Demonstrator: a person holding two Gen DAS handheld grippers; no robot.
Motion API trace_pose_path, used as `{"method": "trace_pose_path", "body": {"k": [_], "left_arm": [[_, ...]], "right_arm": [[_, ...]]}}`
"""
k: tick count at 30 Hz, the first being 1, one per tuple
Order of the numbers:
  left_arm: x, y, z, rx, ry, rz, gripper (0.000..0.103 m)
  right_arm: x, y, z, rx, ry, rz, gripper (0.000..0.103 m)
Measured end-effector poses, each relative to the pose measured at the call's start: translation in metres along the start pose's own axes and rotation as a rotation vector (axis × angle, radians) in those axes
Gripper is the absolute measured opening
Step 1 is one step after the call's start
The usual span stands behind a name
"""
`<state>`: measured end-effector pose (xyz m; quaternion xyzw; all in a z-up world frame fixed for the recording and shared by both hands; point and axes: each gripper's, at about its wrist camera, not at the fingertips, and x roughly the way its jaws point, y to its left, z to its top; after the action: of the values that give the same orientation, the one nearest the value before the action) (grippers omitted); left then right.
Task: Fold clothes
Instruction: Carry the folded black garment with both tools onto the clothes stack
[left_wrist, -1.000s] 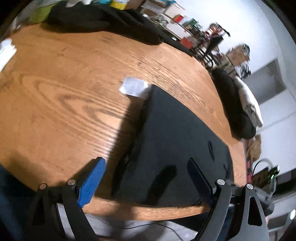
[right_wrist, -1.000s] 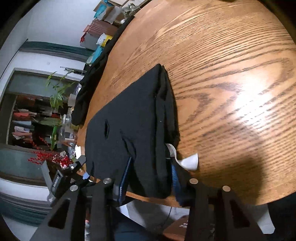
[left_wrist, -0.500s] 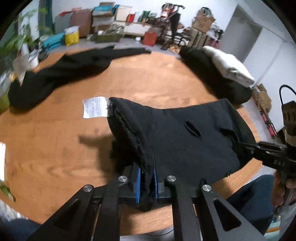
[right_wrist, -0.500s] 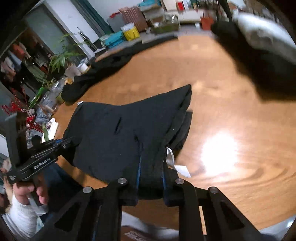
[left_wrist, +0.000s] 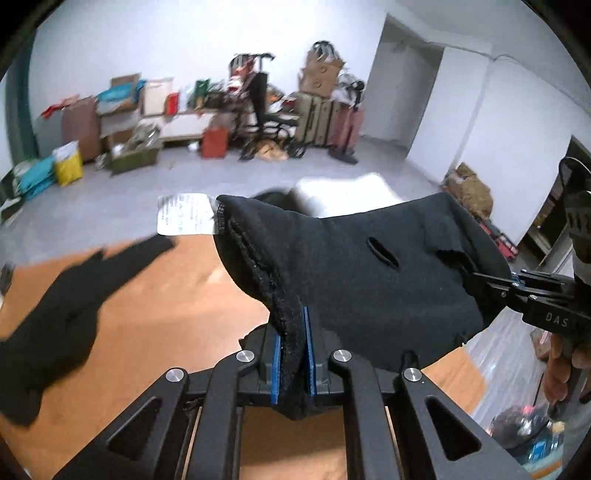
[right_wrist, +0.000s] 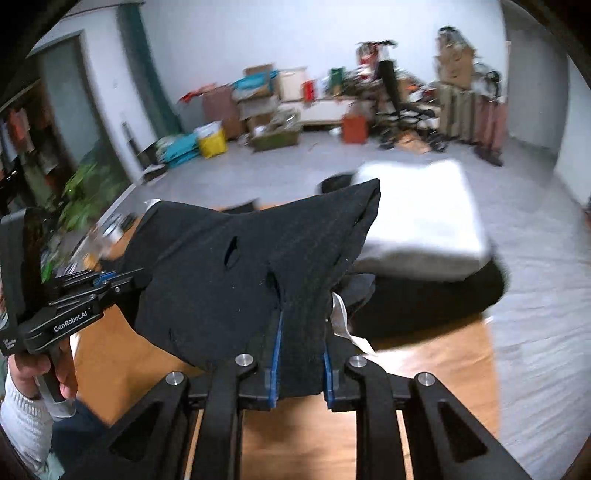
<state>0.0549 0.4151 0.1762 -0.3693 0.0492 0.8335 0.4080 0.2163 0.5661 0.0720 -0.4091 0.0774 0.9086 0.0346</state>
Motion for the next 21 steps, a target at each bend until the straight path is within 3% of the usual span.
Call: {"method": "trace_pose_path", "body": {"k": [6,10,13,16,21], "left_arm": [[0.092,-0.045,0.090,-0.037,-0.014,-0.034,0.010],[0.149,-0.055,0.110,-0.083,0.008,-0.050,0.010],[0.184,-0.045,0.106,-0.149,0.080,-0.070,0.010],[0.187,-0.041,0.085,-0.169,0.124,-0.092,0.010],[0.174,-0.025,0.050,-0.220,0.144,-0.154,0.010]], "right_arm": [[0.016,-0.097,0.084,0.055,-0.032,-0.057,0.018],[0.055,-0.158,0.113,0.103,-0.006,-0.056,0.018],[0.082,-0.197,0.109,0.160,0.016,-0.047,0.018],[0.098,-0.221,0.091,0.206,0.039,-0.009,0.018],[0.091,-0.233,0.058,0.205,0.054,0.047,0.018]]}}
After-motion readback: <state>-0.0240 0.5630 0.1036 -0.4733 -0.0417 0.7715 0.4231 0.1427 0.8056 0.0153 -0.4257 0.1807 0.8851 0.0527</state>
